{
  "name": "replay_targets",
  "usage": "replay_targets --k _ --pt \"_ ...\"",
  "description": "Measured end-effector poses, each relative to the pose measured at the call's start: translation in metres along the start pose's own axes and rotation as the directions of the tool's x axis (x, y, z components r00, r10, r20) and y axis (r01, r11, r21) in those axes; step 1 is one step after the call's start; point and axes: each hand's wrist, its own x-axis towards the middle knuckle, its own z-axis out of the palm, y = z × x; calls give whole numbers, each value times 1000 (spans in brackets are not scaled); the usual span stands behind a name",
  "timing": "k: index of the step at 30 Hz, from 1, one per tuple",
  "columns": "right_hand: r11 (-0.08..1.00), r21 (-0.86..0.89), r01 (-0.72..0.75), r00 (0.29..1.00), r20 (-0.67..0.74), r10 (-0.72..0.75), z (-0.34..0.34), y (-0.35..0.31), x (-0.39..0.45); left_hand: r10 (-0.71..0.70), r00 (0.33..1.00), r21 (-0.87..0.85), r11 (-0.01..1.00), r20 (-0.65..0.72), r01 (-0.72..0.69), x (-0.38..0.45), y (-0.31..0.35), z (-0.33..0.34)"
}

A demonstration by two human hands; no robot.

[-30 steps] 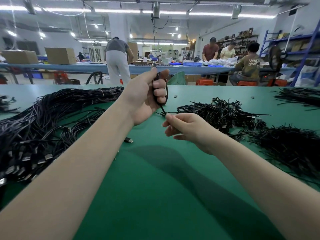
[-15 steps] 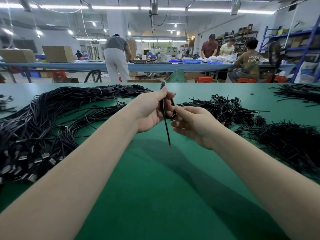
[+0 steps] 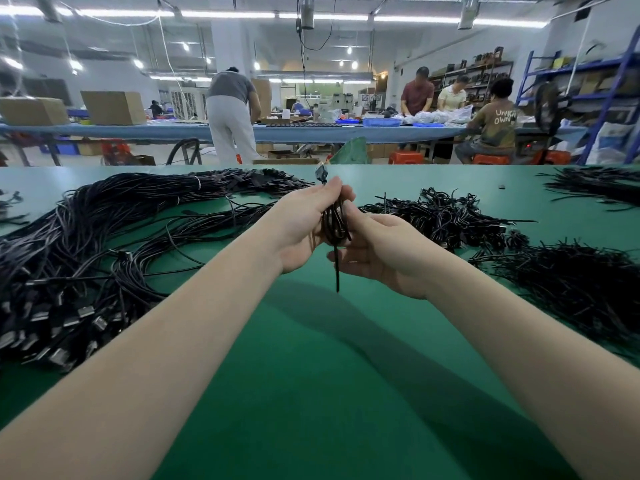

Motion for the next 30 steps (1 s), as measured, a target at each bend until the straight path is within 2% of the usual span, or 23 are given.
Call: replay_targets --k 5,8,10,12,14,18,22,23,25,26,28,30 --pt "979 -187 77 997 42 -70 3 1 -3 18 1000 125 992 -9 -17 1 -4 -2" --pt "903 -403 151 988 55 -141 8 3 -4 34 999 155 988 -37 -28 2 -9 -3" --pt "810 -557 185 981 58 -184 10 4 -3 35 998 162 986 -47 -27 3 -13 -4" --pt "638 -742 206 967 56 -247 10 6 -1 50 997 197 980 -53 -38 3 -18 -3" --pt "490 -852 186 955 39 -294 9 10 3 93 993 272 960 -75 -70 3 -23 -1" --pt "474 -866 158 921 -43 -387 10 18 4 213 970 365 918 -120 -157 3 -30 1" --pt "366 -930 35 891 -137 -433 17 30 3 243 958 328 927 -153 -183 3 -36 7" --pt "289 -957 -8 886 -141 -442 17 32 3 247 956 311 931 -160 -189 3 -37 9" --pt "2 -997 -81 873 -72 -482 14 36 4 233 956 274 945 -177 -180 3 -41 11" --pt "-101 -989 -106 861 -40 -508 10 39 5 217 958 261 951 -189 -164 3 -44 12" --pt "-147 -979 -141 858 -47 -511 2 42 7 156 971 271 957 -183 -102 4 -50 12" --pt "-115 -977 -180 873 -105 -476 -11 48 7 86 985 347 937 -149 -30 4 -57 10"
